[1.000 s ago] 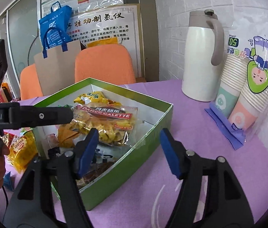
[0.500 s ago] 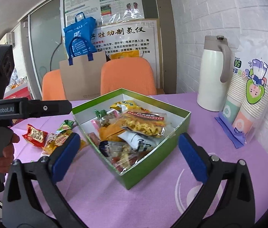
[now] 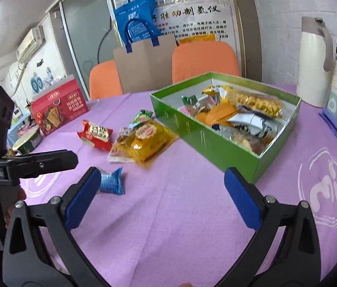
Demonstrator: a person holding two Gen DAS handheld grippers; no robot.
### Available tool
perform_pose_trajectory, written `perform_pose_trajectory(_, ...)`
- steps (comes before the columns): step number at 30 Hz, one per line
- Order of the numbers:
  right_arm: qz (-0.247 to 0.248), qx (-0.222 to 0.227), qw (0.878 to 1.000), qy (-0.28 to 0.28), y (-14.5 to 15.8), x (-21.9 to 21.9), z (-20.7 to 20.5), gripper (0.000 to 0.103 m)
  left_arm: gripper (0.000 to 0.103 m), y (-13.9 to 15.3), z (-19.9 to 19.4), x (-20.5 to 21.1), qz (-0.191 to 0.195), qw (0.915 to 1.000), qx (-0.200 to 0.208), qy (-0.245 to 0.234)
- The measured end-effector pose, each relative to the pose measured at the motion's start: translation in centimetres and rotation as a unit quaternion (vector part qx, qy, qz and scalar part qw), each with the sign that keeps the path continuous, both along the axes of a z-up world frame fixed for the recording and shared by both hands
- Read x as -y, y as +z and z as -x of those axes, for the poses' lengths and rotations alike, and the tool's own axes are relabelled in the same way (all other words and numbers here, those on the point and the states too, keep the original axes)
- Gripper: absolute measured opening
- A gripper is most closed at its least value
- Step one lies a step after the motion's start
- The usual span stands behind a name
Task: Organize snacks
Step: 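Move both tools toward the small blue-green snack packet, then close both tools on the blue-green snack packet and lift it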
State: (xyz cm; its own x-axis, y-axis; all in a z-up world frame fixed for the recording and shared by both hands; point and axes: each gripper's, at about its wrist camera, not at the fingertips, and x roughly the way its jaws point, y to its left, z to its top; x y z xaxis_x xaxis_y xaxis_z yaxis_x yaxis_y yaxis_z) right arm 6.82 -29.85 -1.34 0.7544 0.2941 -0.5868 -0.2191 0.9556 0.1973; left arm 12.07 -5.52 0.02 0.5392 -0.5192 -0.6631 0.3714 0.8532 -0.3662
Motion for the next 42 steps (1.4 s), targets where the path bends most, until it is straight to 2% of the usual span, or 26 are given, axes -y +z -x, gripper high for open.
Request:
perform_pose_trajectory(3,-0.002,-0.046,0.999,-0.007,-1.4,-1.2,-0.7,0.102,0.098,-1.3,0.8,-2.4,-0.014,0.9995,-0.014,0.025)
perform_pose_trajectory(6,-0.042,-0.039,0.998,0.033,-2.3,-1.8,-0.8,0.102,0.098,-1.9,1.2,-4.7,-0.002,0.9987,-0.027,0.043)
perform_pose_trajectory(9,-0.017,-0.024,0.997,0.07,-2.8,-3.6,-1.0,0.102,0.098,-2.3,1.4,-6.3,0.011,0.9978,-0.032,0.057)
perform_pose_trajectory(13,-0.006,-0.053,0.993,0.11,-3.9,-5.7,-2.1,0.102,0.097,-3.0,1.4,-7.2,0.016,0.9969,-0.042,0.065)
perform_pose_trajectory(16,0.03,-0.066,0.99,0.122,-4.7,-7.4,-2.7,0.099,0.096,-3.6,1.1,-7.1,0.026,0.9969,-0.052,0.054)
perform_pose_trajectory(19,0.039,-0.085,0.985,0.142,-5.2,-8.6,-3.6,0.087,0.082,-4.2,0.5,-6.0,0.031,0.9972,-0.064,0.025)
perform_pose_trajectory(21,0.046,-0.095,0.984,0.145,-5.6,-8.9,-4.2,0.082,0.067,-4.7,-0.1,-5.1,0.034,0.9964,-0.077,0.005)
perform_pose_trajectory(25,0.042,-0.107,0.981,0.159,-5.7,-9.5,-4.8,0.067,0.063,-5.2,-1.1,-4.0,0.049,0.9946,-0.091,-0.012)
perform_pose_trajectory(28,0.048,-0.108,0.979,0.164,-5.8,-9.8,-4.8,0.065,0.06,-5.4,-2.2,-3.4,0.064,0.9923,-0.104,-0.021)
perform_pose_trajectory(29,0.048,-0.108,0.979,0.166,-5.8,-9.8,-4.8,0.065,0.054,-5.7,-2.5,-3.2,0.069,0.9912,-0.11,-0.026)
perform_pose_trajectory(31,0.055,-0.104,0.979,0.166,-5.7,-10.0,-4.7,0.065,0.05,-6.1,-3.2,-3.0,0.078,0.9888,-0.123,-0.031)
perform_pose_trajectory(36,0.063,-0.109,0.977,0.17,-5.8,-10.6,-5.3,0.065,0.049,-6.1,-3.7,-2.3,0.084,0.9872,-0.13,-0.04)
perform_pose_trajectory(37,0.061,-0.109,0.978,0.17,-5.8,-10.6,-5.4,0.064,0.049,-6.2,-3.8,-2.2,0.084,0.9872,-0.129,-0.041)
perform_pose_trajectory(38,0.058,-0.11,0.978,0.17,-5.8,-10.6,-5.5,0.058,0.047,-6.2,-3.9,-2.2,0.084,0.9872,-0.129,-0.041)
perform_pose_trajectory(40,0.06,-0.109,0.978,0.168,-5.9,-10.8,-5.4,0.053,0.033,-6.4,-4.1,-2.0,0.091,0.9861,-0.131,-0.045)
perform_pose_trajectory(42,0.058,-0.104,0.979,0.167,-5.7,-10.8,-5.1,0.046,0.025,-6.2,-4.1,-1.9,0.091,0.9865,-0.129,-0.043)
